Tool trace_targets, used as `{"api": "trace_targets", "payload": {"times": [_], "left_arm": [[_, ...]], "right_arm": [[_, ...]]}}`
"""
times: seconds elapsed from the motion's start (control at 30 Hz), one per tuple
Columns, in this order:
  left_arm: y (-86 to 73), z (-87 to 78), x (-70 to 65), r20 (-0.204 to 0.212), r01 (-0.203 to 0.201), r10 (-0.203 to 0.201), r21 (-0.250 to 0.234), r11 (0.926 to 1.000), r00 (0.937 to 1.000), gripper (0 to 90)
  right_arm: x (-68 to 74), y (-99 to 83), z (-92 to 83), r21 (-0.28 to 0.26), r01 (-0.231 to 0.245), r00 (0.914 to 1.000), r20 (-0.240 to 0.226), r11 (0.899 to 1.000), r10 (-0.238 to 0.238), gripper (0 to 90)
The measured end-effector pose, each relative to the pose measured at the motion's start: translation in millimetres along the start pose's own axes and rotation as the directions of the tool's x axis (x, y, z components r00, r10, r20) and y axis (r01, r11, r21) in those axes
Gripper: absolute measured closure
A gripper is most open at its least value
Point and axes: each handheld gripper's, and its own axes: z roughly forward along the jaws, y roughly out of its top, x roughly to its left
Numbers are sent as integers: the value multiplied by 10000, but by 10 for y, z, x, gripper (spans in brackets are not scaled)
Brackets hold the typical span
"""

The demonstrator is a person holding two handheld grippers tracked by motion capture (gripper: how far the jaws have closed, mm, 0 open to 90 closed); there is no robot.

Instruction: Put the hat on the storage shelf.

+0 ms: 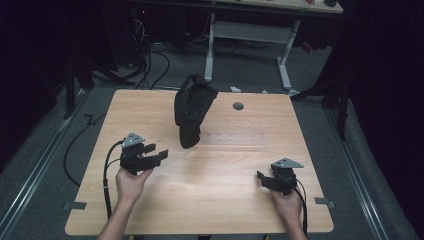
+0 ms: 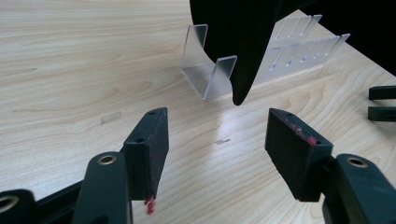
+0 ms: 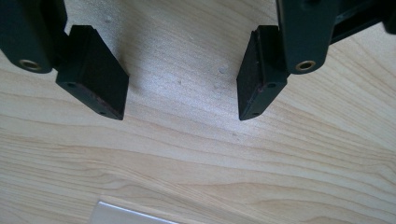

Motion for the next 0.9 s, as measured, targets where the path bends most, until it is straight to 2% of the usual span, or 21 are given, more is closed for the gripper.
{"api": "trace_targets", "payload": {"times": [0.43, 0.9], "left_arm": [[-109, -91, 44, -168, -157, 158, 95, 9998, 9997, 392], [-334, -140, 155, -444, 42, -27, 329, 9994, 9990, 390]], "right_arm": [[0, 0, 0, 1, 1, 10000, 6, 10000, -1, 343], [0, 0, 0, -1, 1, 10000, 6, 10000, -1, 343]]}}
